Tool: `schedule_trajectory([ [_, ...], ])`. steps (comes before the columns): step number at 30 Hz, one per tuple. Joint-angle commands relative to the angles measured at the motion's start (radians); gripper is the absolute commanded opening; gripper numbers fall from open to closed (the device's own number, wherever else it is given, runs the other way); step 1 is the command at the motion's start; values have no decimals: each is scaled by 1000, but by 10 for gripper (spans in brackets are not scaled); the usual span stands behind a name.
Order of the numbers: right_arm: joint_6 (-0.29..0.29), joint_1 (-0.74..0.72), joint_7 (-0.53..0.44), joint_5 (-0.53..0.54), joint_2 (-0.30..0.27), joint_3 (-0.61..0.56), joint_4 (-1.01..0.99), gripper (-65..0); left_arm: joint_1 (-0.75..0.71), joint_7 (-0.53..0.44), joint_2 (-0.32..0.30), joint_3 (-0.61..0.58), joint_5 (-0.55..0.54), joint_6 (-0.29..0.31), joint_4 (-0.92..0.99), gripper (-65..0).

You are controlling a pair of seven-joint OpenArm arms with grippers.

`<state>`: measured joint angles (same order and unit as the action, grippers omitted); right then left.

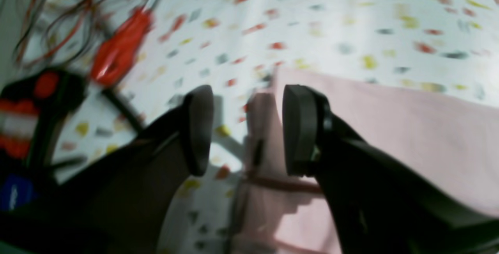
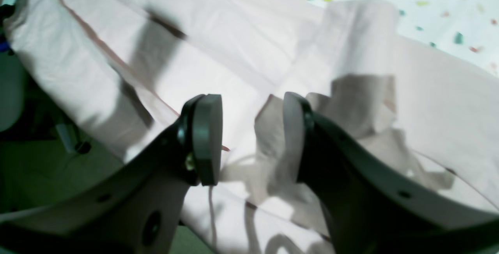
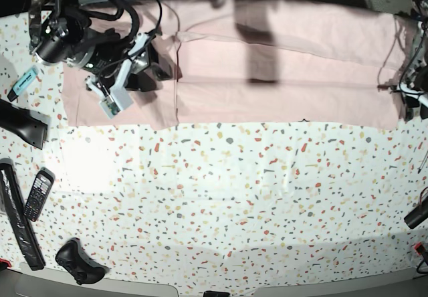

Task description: Fold the T-shirt properly

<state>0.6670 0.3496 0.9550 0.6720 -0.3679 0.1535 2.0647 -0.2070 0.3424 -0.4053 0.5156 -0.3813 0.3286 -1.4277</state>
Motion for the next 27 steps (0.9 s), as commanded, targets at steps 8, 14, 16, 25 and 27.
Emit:
schedule_trajectory([
  [8, 11, -6, -19, 12, -9, 45, 20, -399, 5, 129, -22, 166, -264, 282, 128, -377],
  [14, 10, -6, -15, 12, -9, 45, 20, -399, 5, 137, -27, 166, -267, 298, 217, -377],
  [16, 11, -6, -10, 12, -9, 45, 20, -399, 5, 137, -27, 166, -267, 314, 231, -377],
  [25, 10, -6, -4, 12, -9, 45, 20, -400, -46, 158, -24, 166, -353, 317, 250, -377],
  [27, 10, -6, -5, 12, -9, 45, 20, -400, -63, 158, -18, 166, -395, 332, 251, -377],
])
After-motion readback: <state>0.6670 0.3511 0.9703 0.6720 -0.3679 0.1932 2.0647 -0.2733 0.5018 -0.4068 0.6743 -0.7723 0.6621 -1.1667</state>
